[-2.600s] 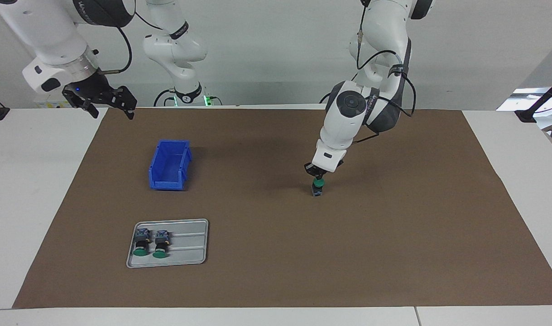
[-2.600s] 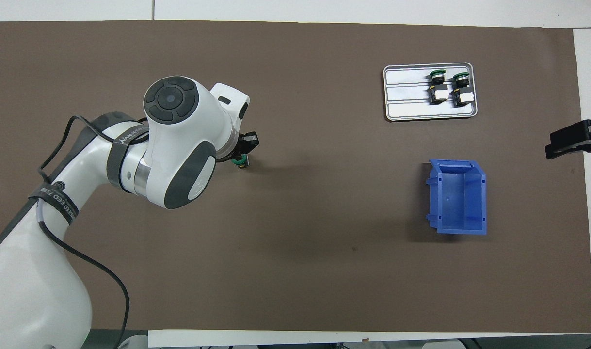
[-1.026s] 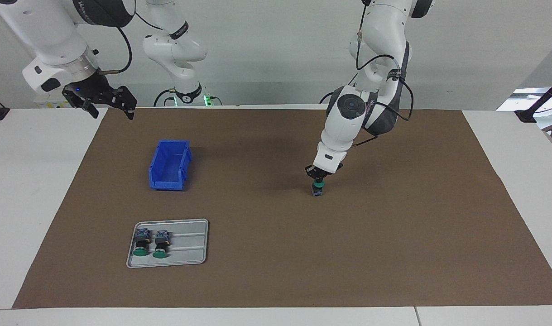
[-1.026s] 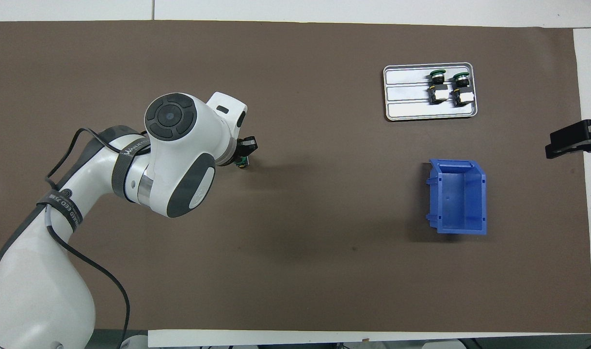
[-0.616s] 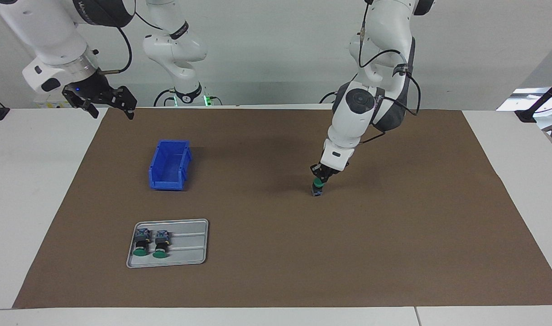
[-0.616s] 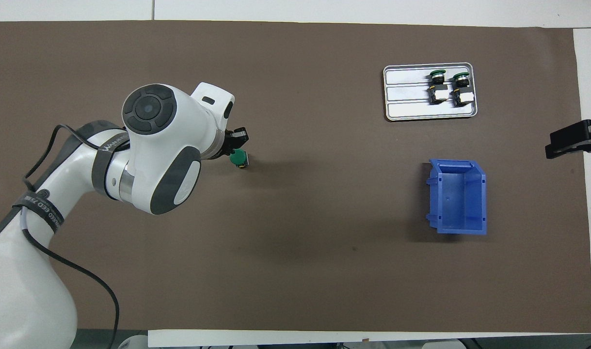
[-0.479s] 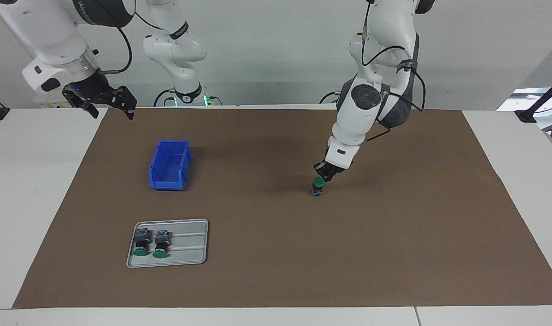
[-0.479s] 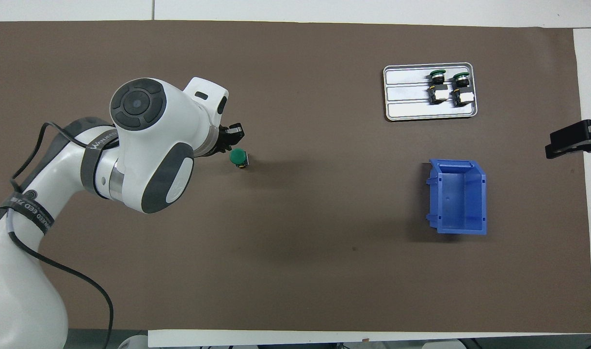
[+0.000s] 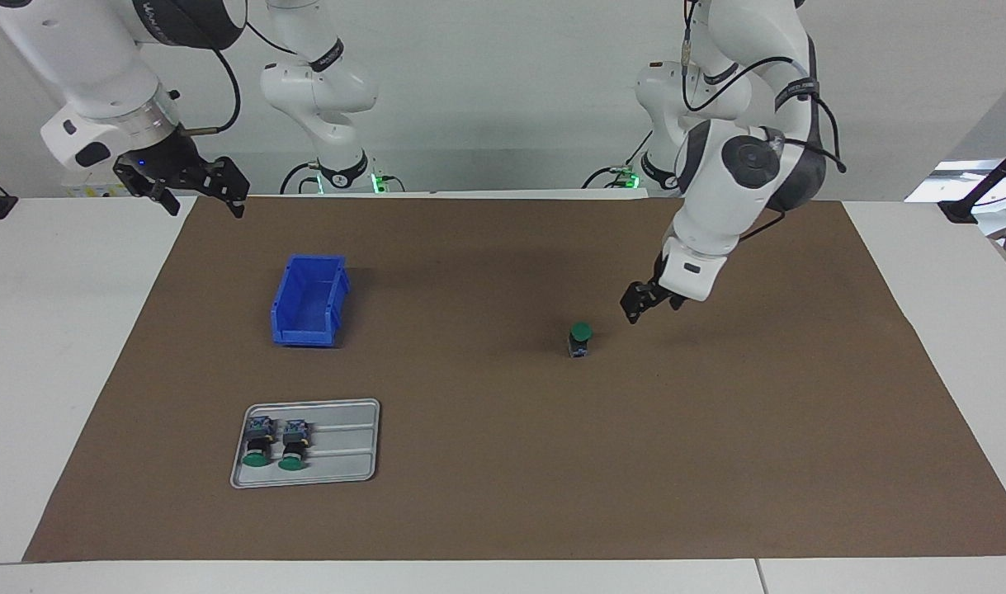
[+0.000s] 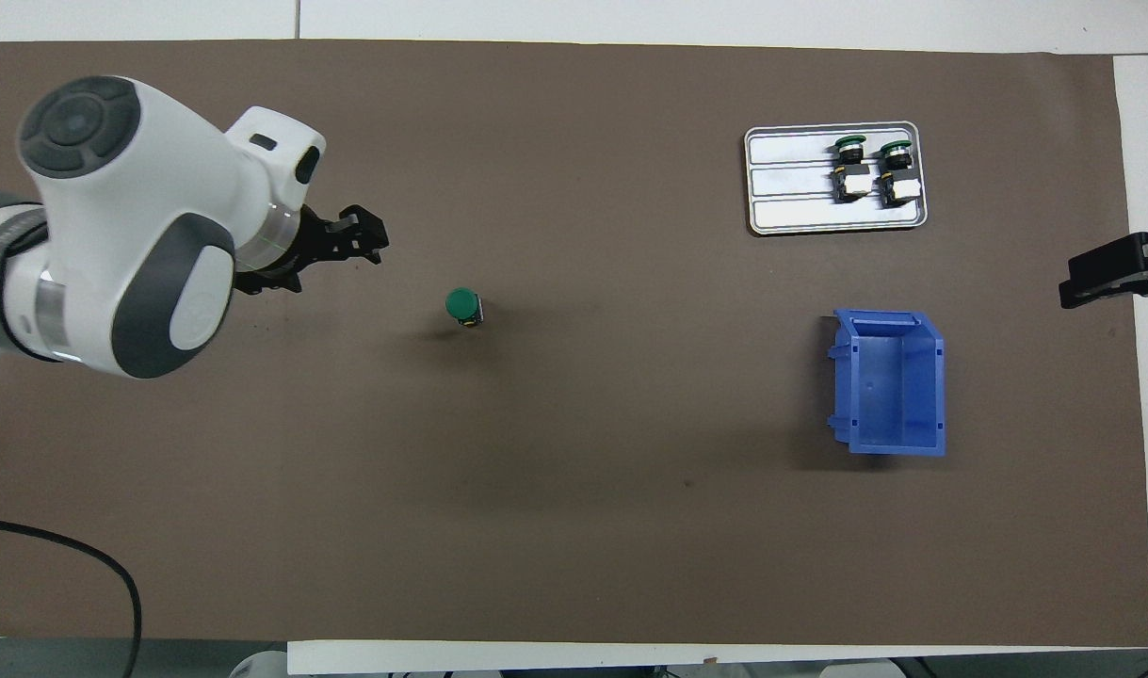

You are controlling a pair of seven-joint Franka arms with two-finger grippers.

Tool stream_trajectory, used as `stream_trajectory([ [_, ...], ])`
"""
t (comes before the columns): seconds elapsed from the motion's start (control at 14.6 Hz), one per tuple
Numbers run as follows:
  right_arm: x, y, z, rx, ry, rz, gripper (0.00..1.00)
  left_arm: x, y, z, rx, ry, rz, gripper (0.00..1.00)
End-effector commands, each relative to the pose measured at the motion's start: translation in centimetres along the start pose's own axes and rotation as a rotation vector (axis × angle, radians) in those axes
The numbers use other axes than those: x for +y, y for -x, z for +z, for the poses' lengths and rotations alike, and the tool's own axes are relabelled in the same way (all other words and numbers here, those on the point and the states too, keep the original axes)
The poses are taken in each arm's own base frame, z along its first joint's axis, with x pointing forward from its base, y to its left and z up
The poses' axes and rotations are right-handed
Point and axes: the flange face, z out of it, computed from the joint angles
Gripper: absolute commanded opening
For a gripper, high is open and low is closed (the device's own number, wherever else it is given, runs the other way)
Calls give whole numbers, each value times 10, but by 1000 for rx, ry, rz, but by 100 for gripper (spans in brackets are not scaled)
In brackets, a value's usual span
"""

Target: Place and press button with both arms

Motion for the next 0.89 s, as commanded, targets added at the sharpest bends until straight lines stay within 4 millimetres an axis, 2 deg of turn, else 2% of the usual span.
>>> stream_trajectory([
  [0.0, 2, 7, -1, -4, 1, -19, 99, -50, -10, -26, -19, -26, 74, 99],
  [0.21, 2, 7, -1, -4, 1, -19, 99, -97, -24, -55, -38, -27, 89, 99],
  [0.34, 2, 7, -1, -4, 1, -19, 99, -112, -22, -65, -48, -30, 104, 99],
  [0.48, 5, 16, -2, -41, -1, -8, 99, -142, -23, -79, -63, -28, 131, 99],
  [0.62, 4, 18, -2, -47, -3, -14, 99, -160, -16, -93, -72, -86, 177, 99],
  [0.75, 1, 20, 5, -66, -15, -36, 99, -165, -14, -114, -73, -121, 197, 99],
  [0.82, -15, 17, -1, -43, -51, -108, 99, -166, -13, -125, -73, -121, 195, 99],
])
